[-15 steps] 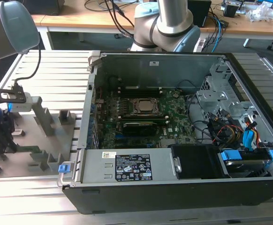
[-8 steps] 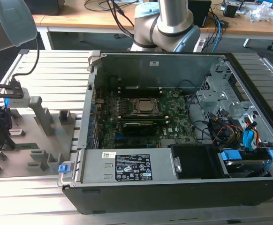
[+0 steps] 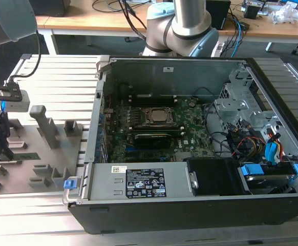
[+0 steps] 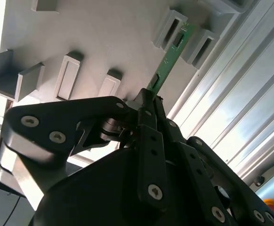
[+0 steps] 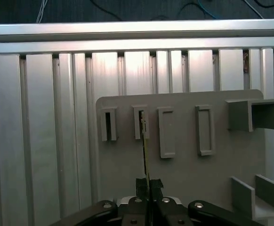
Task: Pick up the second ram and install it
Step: 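Pick up the second ram and move it above second insertion slot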
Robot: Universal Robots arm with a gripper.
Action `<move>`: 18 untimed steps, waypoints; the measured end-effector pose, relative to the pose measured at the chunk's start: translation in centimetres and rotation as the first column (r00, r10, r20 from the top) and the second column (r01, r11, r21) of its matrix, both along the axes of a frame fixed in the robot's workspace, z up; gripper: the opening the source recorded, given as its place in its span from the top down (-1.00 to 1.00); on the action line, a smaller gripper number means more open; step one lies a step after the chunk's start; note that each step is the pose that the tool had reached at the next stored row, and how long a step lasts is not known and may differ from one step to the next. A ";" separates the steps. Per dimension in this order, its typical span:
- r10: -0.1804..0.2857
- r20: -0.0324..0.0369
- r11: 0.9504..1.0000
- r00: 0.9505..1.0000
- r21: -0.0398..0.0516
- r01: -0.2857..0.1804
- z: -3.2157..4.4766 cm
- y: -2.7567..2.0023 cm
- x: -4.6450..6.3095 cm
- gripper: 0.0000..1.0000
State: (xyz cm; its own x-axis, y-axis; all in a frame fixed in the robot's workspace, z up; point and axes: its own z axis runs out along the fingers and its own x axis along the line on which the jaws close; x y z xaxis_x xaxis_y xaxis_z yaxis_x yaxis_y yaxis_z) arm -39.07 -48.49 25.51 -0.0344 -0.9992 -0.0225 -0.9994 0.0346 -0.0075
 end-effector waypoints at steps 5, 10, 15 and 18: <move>0.000 0.000 1.000 1.000 0.000 0.000 0.72 0.00 0.0 0.73; 0.000 0.000 1.000 1.000 0.000 0.000 1.16 0.00 0.0 0.73; 0.000 0.000 1.000 1.000 0.000 0.000 2.09 0.00 0.0 0.73; 0.000 0.000 1.000 1.000 0.000 0.000 2.53 0.00 0.0 0.73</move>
